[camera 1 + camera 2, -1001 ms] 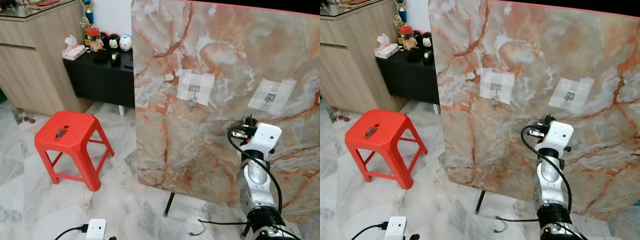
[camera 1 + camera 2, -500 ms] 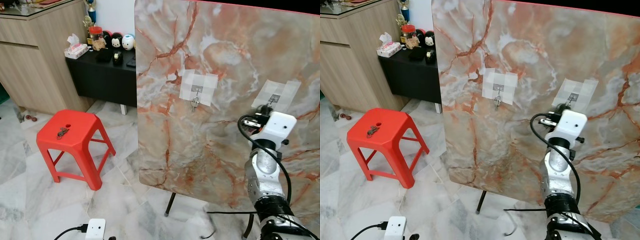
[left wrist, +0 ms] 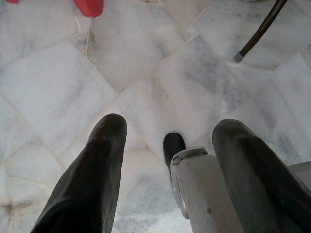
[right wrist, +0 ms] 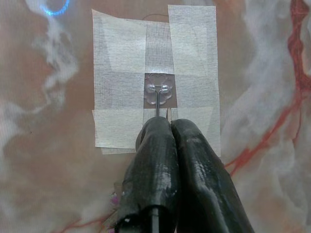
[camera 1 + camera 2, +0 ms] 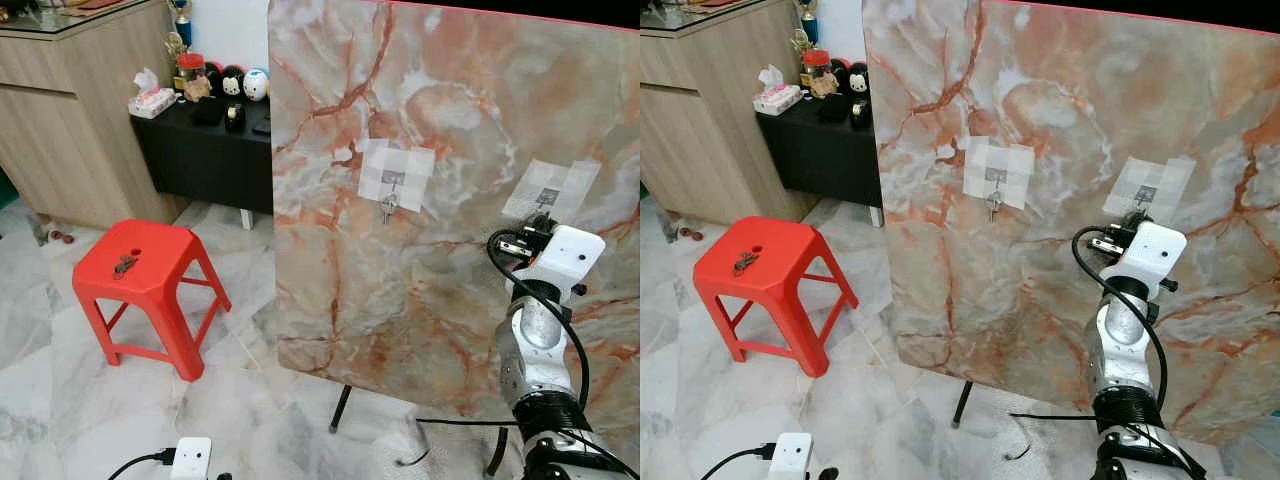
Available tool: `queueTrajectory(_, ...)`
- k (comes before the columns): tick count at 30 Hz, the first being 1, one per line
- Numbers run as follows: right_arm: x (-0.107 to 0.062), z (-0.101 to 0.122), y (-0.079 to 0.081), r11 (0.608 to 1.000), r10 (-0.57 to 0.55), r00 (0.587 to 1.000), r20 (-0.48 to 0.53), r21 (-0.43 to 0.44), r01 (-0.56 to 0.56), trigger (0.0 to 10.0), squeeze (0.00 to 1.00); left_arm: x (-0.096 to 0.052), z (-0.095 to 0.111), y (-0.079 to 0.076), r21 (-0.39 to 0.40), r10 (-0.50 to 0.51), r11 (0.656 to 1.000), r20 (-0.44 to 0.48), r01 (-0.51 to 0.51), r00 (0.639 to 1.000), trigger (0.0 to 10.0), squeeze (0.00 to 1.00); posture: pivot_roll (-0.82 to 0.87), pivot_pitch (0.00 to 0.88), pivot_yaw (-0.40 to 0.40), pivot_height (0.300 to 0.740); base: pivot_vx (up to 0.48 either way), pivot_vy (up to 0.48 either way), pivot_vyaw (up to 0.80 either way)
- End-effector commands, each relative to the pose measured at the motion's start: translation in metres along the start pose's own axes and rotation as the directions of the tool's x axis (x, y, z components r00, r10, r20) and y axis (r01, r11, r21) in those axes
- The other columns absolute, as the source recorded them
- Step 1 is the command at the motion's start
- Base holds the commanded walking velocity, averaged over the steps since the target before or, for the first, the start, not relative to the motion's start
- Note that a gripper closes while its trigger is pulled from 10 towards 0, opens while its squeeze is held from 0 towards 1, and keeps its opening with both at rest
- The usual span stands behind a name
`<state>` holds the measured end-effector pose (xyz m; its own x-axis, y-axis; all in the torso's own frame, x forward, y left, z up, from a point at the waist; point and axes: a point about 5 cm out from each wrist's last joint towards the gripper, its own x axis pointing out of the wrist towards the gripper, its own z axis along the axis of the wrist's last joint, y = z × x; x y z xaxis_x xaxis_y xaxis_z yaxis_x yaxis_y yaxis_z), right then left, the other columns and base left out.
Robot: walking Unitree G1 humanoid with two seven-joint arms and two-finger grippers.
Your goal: Hang keys on a hook
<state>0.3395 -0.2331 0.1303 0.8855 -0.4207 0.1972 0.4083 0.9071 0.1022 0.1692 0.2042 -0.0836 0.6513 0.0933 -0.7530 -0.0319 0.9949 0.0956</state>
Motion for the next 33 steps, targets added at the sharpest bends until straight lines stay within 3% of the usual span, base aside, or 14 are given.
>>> queueTrajectory(1, 0.005, 0.006, -0.003, 1.000, -0.005, 1.000, 0.016, -0.003, 0.005, 10.0, 0.00, 0.000, -0.002, 0.000, 0.008, 0.000, 1.000, -0.013, 0.001, 1.000, 10.0, 0.00, 0.01, 0.000, -0.061, 0.740, 0.000, 0.000, 0.00)
queueTrajectory(20, 0.011, 0.014, 0.006, 0.996, 0.084, 0.995, 0.046, -0.034, -0.082, 10.0, 0.00, 0.001, 0.001, 0.001, 0.017, 0.003, 1.000, -0.007, -0.003, 1.000, 10.0, 0.00, 0.01, 0.000, -0.058, 0.740, 0.000, 0.000, 0.00)
queueTrajectory(33, 0.013, 0.019, -0.004, 0.999, 0.017, 0.997, 0.081, -0.033, -0.014, 10.0, 0.00, 0.001, 0.001, 0.002, 0.019, 0.003, 1.000, -0.009, -0.003, 1.000, 10.0, 0.00, 0.01, 0.000, -0.058, 0.740, 0.000, 0.000, 0.00)
